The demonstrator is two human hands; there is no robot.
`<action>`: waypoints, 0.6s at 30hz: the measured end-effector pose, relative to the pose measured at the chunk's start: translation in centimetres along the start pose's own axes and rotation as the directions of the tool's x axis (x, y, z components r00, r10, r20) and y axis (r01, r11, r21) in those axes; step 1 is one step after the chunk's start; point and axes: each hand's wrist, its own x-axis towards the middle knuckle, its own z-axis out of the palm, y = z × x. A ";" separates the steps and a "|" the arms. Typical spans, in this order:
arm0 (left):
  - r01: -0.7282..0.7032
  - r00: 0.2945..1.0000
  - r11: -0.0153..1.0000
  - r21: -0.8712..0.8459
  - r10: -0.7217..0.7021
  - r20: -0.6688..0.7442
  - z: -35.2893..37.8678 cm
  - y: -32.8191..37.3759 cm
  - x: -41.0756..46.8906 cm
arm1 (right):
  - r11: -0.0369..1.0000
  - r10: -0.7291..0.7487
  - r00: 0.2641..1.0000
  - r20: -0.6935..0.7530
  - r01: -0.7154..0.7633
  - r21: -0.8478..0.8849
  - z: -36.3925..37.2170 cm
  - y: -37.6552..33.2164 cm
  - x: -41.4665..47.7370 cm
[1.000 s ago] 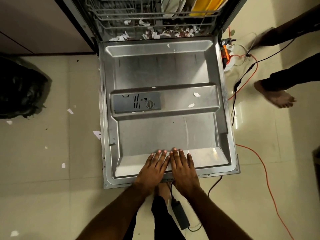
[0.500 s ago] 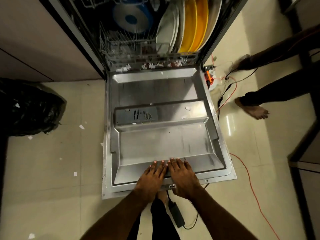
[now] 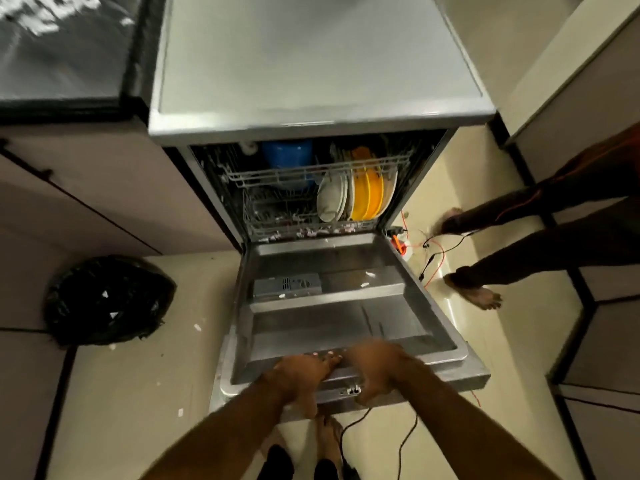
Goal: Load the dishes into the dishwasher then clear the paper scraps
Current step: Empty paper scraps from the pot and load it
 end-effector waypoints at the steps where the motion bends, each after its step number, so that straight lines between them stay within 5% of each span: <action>1: -0.006 1.000 1.000 -0.015 0.007 0.006 -1.6 -0.1 -0.9 | 1.000 -0.007 1.000 0.008 0.007 -0.007 -1.6 0.1 -0.6; 10: -0.052 0.961 0.997 0.059 0.066 -0.268 -12.4 -1.2 -6.2 | 0.995 0.045 0.997 -0.058 -0.040 0.088 -13.4 0.5 -4.6; 18: 0.040 0.747 0.971 0.236 0.127 -0.653 -20.8 -2.9 -9.0 | 0.999 0.012 0.871 -0.491 -0.036 -0.039 -17.7 0.0 -8.0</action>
